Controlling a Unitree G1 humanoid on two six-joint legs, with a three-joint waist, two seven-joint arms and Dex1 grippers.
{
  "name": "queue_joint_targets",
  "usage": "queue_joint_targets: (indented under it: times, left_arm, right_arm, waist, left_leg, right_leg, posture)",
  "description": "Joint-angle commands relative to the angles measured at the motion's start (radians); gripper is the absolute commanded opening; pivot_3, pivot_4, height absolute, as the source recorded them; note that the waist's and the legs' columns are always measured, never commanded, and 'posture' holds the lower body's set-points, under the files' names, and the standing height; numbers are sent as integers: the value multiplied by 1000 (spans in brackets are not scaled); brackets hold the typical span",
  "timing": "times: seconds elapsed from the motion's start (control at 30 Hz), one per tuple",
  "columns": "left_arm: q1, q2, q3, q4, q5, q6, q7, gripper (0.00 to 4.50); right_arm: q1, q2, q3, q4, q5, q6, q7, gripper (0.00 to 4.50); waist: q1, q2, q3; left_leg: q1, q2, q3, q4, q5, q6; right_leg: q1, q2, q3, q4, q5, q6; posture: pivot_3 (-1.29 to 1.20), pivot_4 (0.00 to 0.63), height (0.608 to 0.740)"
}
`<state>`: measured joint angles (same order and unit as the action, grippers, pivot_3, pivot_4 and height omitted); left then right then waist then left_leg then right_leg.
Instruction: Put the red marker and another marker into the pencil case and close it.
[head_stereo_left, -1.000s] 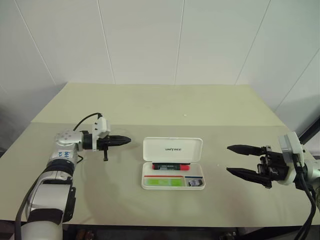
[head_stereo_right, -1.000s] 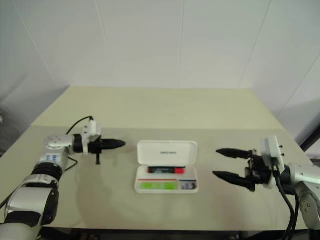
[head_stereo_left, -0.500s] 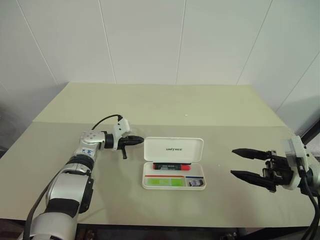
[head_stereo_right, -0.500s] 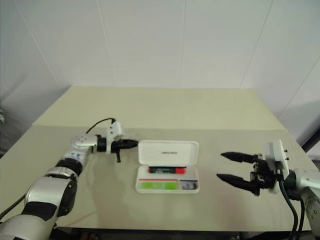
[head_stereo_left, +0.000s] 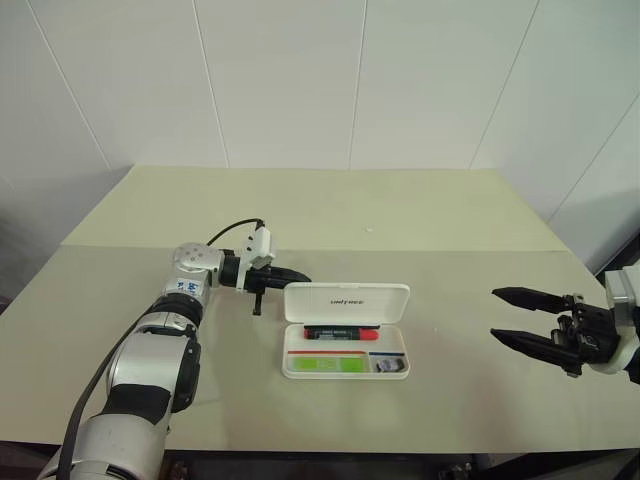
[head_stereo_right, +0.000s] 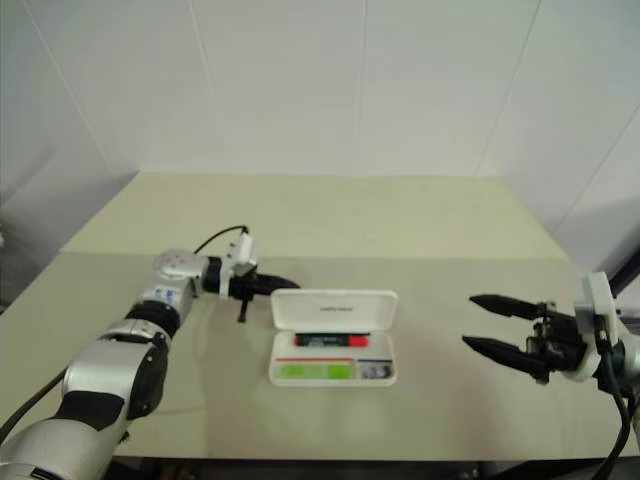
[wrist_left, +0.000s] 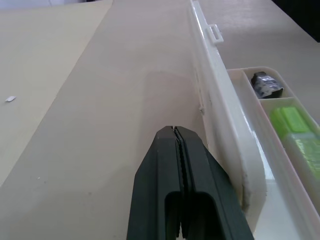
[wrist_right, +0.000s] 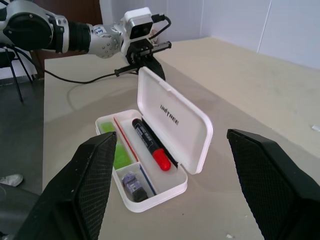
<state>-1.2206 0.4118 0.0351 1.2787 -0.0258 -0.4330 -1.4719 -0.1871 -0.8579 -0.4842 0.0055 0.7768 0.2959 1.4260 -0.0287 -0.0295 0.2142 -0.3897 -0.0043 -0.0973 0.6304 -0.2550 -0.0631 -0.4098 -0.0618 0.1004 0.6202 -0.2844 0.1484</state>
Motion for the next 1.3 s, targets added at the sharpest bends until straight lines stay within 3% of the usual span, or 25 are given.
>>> queue_joint_targets:
  times: [0.03, 0.43, 0.73, 1.0, 1.3]
  left_arm:
    - [-13, -1, -10, -57, -5, -40, -49, 25]
    - [60, -33, -104, -223, -19, -62, -129, 25]
    - [171, -23, -230, -433, -19, -63, -130, 25]
    - [245, 3, -317, -602, -20, -24, -98, 25]
    - [248, 24, -395, -611, 27, -96, -60, 25]
  right_arm:
    - [-34, -16, -40, 52, 21, -42, 57, 4500]
    - [-197, -71, 83, 283, -21, -133, 188, 4500]
    - [-235, -206, 322, 378, 55, -255, 188, 4500]
    - [-303, -264, 450, 412, 143, -302, 188, 4500]
    - [-323, -275, 508, 419, 182, -340, 188, 4500]
  waist:
    - [0, 0, 0]
    - [-1, 0, 0]
    - [-2, 1, 0]
    - [-2, 1, 1]
    - [-1, 1, 0]
  left_leg:
    - [0, 0, 0, 0, 0, 0]
    - [0, 0, 0, 0, 0, 0]
    - [0, 0, 0, 1, 0, 0]
    - [1, 0, 1, 1, 0, 0]
    - [1, 0, 1, 1, 0, 0]
  right_leg:
    - [0, 0, 0, 0, 0, 0]
    - [0, 0, 0, 1, 0, 0]
    - [0, 0, 1, 1, 0, 0]
    - [0, 0, 2, 2, 0, 0]
    - [0, 0, 2, 2, 0, 0]
  posture:
    - [0, 150, 740]
    - [0, 150, 740]
    - [0, 150, 740]
    - [0, 150, 740]
    - [0, 150, 740]
